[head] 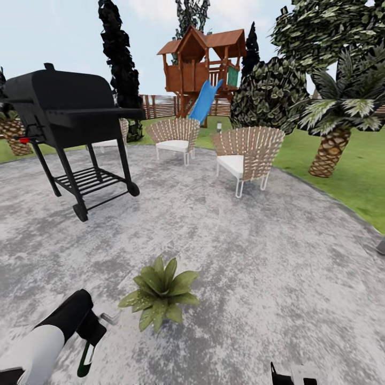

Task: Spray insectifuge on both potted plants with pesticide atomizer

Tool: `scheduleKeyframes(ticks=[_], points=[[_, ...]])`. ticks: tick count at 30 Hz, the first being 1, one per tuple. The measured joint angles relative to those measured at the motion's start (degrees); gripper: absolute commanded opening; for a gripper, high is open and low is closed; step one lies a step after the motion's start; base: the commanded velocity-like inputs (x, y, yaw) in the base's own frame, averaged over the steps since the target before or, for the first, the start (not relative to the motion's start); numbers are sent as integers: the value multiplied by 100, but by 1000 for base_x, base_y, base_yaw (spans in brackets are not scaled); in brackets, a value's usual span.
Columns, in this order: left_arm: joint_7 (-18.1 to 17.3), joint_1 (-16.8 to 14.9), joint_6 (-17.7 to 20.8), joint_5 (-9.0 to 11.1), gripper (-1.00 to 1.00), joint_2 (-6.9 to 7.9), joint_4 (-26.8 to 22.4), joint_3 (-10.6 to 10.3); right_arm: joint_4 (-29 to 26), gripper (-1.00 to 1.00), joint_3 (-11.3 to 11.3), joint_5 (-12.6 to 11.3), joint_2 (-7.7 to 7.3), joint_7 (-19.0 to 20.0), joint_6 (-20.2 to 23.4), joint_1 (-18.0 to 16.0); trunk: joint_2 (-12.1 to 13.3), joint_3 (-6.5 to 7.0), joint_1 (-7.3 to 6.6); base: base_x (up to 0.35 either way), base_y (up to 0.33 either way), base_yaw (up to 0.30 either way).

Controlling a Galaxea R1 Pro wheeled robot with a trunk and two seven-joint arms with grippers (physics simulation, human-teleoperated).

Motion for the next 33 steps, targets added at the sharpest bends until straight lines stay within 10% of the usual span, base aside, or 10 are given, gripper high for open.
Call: scheduleKeyframes(ticks=[9,33], points=[[666,0,3,34,-100,-252,6,693,0,100,1,1,0,0,2,0,0,0,0,0,0,192],[706,3,-19,34,-100,-318,17,737,0,100,2,1,0,-6,-2,-1,0,0,-1,48,-232,154]])
